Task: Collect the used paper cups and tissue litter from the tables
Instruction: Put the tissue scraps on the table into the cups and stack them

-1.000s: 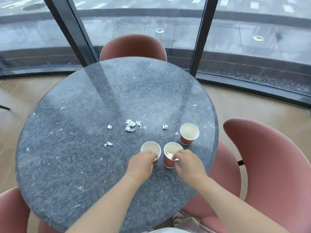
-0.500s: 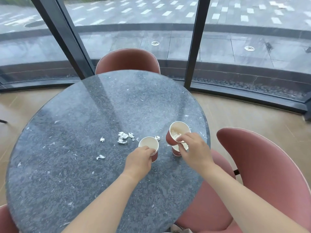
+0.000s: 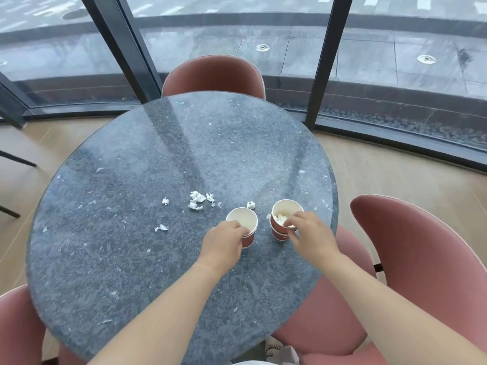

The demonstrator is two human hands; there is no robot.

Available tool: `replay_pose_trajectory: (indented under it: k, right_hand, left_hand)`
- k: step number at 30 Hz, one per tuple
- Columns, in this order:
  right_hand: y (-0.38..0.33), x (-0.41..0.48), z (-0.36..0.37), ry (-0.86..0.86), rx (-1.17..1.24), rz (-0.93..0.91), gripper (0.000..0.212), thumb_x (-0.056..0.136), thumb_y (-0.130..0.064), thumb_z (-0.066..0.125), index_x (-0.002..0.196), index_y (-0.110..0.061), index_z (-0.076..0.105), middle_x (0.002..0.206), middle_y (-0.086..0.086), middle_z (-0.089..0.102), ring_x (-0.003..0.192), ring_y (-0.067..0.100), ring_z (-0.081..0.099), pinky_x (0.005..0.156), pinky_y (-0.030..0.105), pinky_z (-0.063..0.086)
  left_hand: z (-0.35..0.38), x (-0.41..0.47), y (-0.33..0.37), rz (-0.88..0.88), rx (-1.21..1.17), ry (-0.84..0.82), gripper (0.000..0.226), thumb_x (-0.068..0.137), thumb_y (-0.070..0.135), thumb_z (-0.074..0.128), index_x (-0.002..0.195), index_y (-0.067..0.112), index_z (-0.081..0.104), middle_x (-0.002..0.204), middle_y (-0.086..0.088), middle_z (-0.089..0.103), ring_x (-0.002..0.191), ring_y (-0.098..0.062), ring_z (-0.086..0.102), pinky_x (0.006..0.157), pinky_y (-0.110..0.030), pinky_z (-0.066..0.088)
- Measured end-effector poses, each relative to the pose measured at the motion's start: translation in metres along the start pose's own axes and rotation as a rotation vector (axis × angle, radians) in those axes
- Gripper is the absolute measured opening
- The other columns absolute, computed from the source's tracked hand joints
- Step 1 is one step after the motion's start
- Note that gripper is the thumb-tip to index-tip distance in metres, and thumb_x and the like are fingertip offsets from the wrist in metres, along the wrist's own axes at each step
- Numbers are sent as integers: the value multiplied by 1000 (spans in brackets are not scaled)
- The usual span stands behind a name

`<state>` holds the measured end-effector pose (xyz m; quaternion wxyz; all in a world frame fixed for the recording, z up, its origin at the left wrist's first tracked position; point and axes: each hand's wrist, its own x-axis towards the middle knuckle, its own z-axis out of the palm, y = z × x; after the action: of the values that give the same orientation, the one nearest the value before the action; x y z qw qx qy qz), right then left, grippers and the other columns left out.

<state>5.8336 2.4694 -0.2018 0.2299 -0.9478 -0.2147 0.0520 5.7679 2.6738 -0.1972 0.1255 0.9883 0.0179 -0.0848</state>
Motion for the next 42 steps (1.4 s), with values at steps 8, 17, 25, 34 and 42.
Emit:
replay_pose_trajectory:
  k: [8,17,25,34,42]
  right_hand:
    - [-4,7,18,-104,69,-76,13,86,-17,57,96,-18,66,100,-3,63,103,19,51,70,31,44]
    - [-41,16,44,-222,136,-163,13,85,-6,53,91,-11,63,97,5,64,95,25,54,72,28,37]
    - [-81,29,63,-274,124,-195,13,87,-10,53,95,-11,63,103,4,63,101,25,52,79,30,39]
    - [-89,33,63,-244,109,-169,14,87,-20,59,99,-17,65,106,-2,62,105,21,51,85,33,44]
    - [-100,44,55,-150,141,-145,15,86,-24,61,98,-18,65,99,-3,63,101,18,52,77,29,41]
  left_hand:
    - [4,-6,0,-86,36,-3,31,91,16,44,116,26,59,111,7,59,105,-20,51,80,-34,46]
    - [2,-25,-38,-177,18,-20,30,90,17,44,114,26,60,110,6,59,106,-22,51,80,-36,48]
    - [-5,-30,-74,-210,22,-35,29,90,17,45,111,29,60,108,6,59,105,-21,52,79,-35,48]
    - [-1,-26,-87,-154,-35,-42,23,90,22,49,108,32,59,106,7,59,106,-18,52,77,-34,46]
    - [-12,-14,-90,-126,-158,81,21,89,48,49,100,34,60,102,14,60,99,-11,53,73,-27,42]
